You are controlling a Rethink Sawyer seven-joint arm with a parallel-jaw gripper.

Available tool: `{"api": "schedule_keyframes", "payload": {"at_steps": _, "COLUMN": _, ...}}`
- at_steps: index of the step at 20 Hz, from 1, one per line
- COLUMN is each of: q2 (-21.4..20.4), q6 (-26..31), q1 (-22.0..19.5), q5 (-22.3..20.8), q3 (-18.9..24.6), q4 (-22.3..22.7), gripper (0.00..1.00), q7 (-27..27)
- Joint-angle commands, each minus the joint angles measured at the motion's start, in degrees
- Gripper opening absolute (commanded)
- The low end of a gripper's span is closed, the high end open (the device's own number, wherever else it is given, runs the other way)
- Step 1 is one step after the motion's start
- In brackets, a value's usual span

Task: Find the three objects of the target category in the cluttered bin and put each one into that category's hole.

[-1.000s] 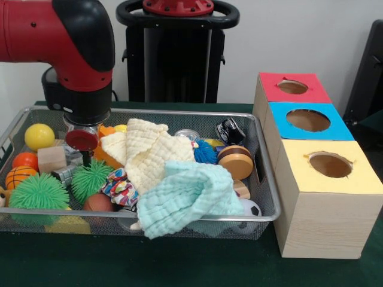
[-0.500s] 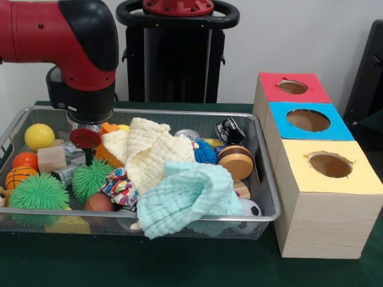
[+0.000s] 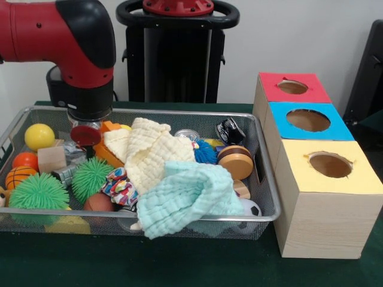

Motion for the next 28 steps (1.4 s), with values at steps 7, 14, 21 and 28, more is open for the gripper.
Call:
{"api": "schedule_keyframes", "payload": {"at_steps": 7, "q2": 2.87, "q6": -3.4, "q1": -2.42, "q5": 0.58, "q3": 4.47, "q4": 1.2, "gripper": 1.0, "q7": -12.53}}
{"api": "schedule_keyframes", "payload": {"at_steps": 14, "q2": 3.55, "q6": -3.38, "q1": -3.58, "q5": 1.41, "q3": 5.79, "q4": 1.26, "gripper": 1.0, "q7": -12.73}}
{"api": "schedule_keyframes", "payload": {"at_steps": 21, "q2": 2.94, "q6": -0.42, "q1": -3.9, "q5": 3.12, "q3": 6.97, "q4": 1.38, "gripper": 1.0, "q7": -14.19}}
{"api": "schedule_keyframes", "payload": {"at_steps": 28, "q2": 2.91, "q6": 0.08, "q1": -3.71, "q5": 4.33, "q3": 8.18, "q4": 1.6, "gripper": 1.0, "q7": -13.36}}
